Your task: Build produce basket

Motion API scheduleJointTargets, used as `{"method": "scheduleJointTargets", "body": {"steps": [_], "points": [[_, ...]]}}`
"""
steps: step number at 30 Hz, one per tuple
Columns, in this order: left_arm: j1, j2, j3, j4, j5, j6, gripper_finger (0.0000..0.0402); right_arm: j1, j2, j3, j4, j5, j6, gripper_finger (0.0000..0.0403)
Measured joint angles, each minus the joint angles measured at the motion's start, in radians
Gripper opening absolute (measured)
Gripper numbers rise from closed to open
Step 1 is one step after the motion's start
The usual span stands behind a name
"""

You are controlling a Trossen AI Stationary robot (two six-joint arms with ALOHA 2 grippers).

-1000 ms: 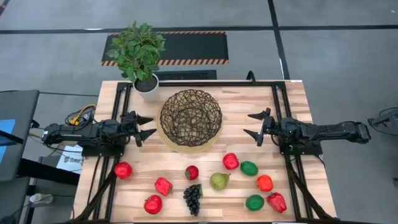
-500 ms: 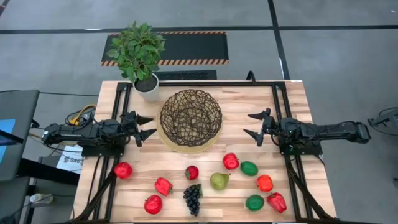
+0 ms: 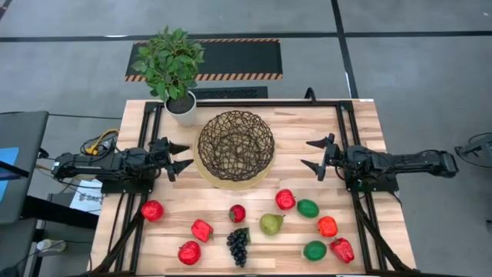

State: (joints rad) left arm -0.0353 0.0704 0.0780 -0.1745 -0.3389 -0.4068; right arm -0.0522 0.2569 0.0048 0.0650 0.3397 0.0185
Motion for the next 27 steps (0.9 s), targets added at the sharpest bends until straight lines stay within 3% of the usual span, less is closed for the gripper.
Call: {"method": "scheduleJointTargets", "body": {"steps": [15,27], "points": [[0.0,0.0,0.0,0.0,0.0,0.0,0.033,-0.003,0.0,0.0,0.005,0.0,0.017,0.0396],[0.0,0.0,-0.002,0.024,-0.042,-0.006,0.033,-0.002,0.0,0.0,0.044,0.0,0.541,0.0397]]}}
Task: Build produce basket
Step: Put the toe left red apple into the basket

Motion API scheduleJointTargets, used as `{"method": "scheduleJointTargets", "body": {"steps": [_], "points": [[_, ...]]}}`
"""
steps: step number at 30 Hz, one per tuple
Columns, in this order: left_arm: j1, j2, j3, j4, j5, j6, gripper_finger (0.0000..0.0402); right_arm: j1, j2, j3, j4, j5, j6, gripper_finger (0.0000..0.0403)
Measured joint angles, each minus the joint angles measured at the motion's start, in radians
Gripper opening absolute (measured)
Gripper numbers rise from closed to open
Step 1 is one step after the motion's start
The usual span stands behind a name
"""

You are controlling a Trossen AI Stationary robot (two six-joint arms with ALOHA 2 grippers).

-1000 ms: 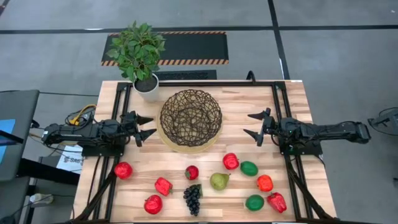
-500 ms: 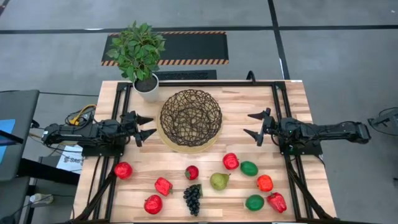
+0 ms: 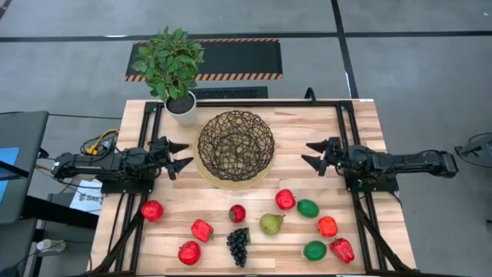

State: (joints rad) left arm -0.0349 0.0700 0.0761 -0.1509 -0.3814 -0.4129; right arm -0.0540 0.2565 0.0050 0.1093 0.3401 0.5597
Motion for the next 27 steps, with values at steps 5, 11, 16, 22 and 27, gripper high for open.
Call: {"method": "scheduleJointTargets", "body": {"steps": [5,11,16,22,27], "points": [[0.0,0.0,-0.002,0.028,-0.091,-0.002,0.033,0.0,0.0,0.0,-0.001,0.0,0.093,0.0398],[0.0,0.0,-0.002,0.027,-0.224,-0.024,0.033,0.0,0.0,0.0,0.0,0.0,0.095,0.0396],[0.0,0.0,-0.001,0.028,-0.228,-0.082,0.033,0.0,0.0,0.0,0.0,0.001,0.095,0.0398],[0.0,0.0,0.0,0.032,-0.218,-0.07,0.033,0.0,0.0,0.0,-0.01,0.033,0.033,0.0395],[0.0,0.0,0.001,0.044,-0.217,-0.089,0.033,0.0,0.0,0.0,-0.012,0.129,0.016,0.0394]]}}
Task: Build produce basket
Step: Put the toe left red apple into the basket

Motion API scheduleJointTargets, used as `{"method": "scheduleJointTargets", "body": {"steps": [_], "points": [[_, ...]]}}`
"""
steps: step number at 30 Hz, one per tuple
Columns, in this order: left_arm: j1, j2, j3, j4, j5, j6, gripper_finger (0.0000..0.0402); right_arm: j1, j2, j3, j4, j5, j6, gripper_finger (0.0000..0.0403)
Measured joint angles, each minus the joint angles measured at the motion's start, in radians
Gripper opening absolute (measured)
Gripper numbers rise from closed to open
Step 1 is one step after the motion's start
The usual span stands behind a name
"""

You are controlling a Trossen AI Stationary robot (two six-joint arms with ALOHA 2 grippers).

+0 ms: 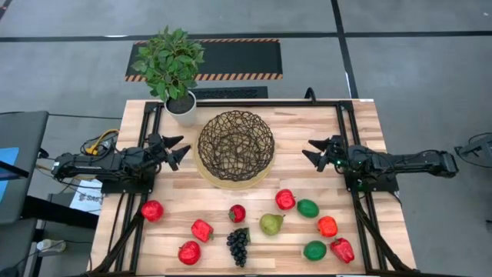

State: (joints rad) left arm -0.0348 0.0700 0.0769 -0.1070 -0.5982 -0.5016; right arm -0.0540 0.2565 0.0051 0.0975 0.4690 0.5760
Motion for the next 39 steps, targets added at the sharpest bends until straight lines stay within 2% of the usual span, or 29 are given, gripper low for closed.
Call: {"method": "scheduleJointTargets", "body": {"steps": [7,10,13,17,20,27,30,33,36,39], "points": [[0.0,0.0,0.0,0.005,0.225,0.024,0.033,0.0,0.0,0.0,-0.003,0.023,-0.008,0.0396],[0.0,0.0,0.0,0.029,0.227,-0.039,0.033,0.0,0.0,0.0,-0.004,0.023,-0.008,0.0397],[0.0,0.0,0.001,0.129,0.235,-0.067,0.033,-0.001,0.0,0.0,-0.004,0.027,-0.008,0.0397],[0.0,0.0,0.005,0.297,0.315,-0.096,0.033,-0.001,0.0,0.0,-0.005,0.028,-0.005,0.0396],[0.0,0.007,0.051,0.297,0.377,-0.093,0.033,-0.001,0.0,0.0,-0.005,0.026,-0.001,0.0397],[0.0,0.157,0.256,-0.015,0.472,-0.074,0.033,-0.001,0.0,0.0,-0.005,0.026,0.026,0.0396],[0.0,0.267,0.367,-0.21,0.573,-0.092,0.033,-0.001,0.0,0.0,-0.006,0.026,0.026,0.0396],[0.0,0.389,0.468,-0.426,0.72,-0.151,0.033,-0.001,0.0,0.0,-0.006,0.026,0.026,0.0396],[-0.018,0.508,0.51,-0.604,0.847,-0.2,0.033,-0.001,0.0,0.0,-0.006,0.026,0.026,0.0394],[-0.066,0.621,0.512,-0.734,0.883,-0.228,0.033,-0.001,0.0,0.0,-0.007,0.026,0.025,0.0394]]}}
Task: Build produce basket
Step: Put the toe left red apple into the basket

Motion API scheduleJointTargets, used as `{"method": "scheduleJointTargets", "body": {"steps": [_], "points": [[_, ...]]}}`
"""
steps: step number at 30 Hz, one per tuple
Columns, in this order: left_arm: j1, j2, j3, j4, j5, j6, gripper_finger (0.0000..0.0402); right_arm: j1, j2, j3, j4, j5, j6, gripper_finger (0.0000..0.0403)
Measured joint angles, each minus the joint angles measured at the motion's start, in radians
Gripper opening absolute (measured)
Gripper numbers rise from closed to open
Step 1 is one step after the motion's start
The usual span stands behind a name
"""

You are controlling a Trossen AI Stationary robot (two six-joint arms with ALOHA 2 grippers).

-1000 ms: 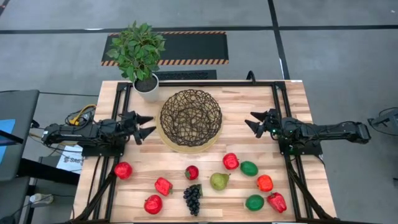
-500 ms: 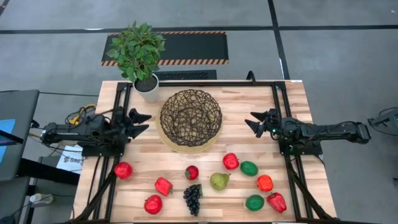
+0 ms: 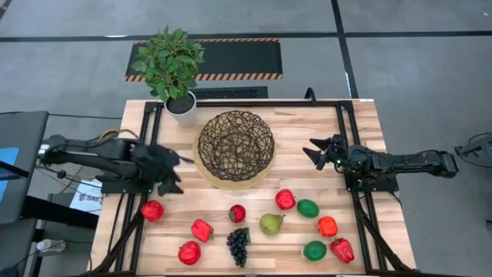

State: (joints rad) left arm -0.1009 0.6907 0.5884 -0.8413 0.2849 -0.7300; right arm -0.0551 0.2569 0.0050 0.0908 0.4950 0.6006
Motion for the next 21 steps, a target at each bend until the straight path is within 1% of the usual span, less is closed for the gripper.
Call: {"method": "scheduleJointTargets", "body": {"steps": [3,6,8,10,12,15,19,21], "points": [[-0.058,0.115,0.0,-0.08,0.023,-0.059,0.033,0.0,0.0,0.0,0.0,0.0,-0.004,0.0394],[-0.118,0.212,0.004,-0.14,0.104,-0.094,0.033,0.0,0.0,0.0,0.0,0.0,-0.006,0.0394],[-0.159,0.267,0.032,-0.195,0.125,-0.103,0.033,0.0,0.0,0.0,-0.001,0.0,-0.006,0.0394],[-0.192,0.319,0.078,-0.258,0.124,-0.098,0.033,0.0,0.0,0.0,-0.001,0.0,-0.007,0.0394],[-0.22,0.363,0.133,-0.332,0.094,-0.109,0.033,0.0,0.0,0.0,-0.001,0.0,-0.006,0.0393],[-0.254,0.415,0.221,-0.411,0.012,-0.199,0.033,0.0,0.0,0.0,-0.002,0.0,-0.007,0.0393],[-0.295,0.458,0.298,-0.473,-0.1,-0.414,0.033,0.0,0.0,0.0,-0.006,0.0,-0.007,0.0393],[-0.32,0.466,0.314,-0.481,-0.111,-0.505,0.033,0.001,0.0,0.0,-0.008,0.0,-0.007,0.0392]]}}
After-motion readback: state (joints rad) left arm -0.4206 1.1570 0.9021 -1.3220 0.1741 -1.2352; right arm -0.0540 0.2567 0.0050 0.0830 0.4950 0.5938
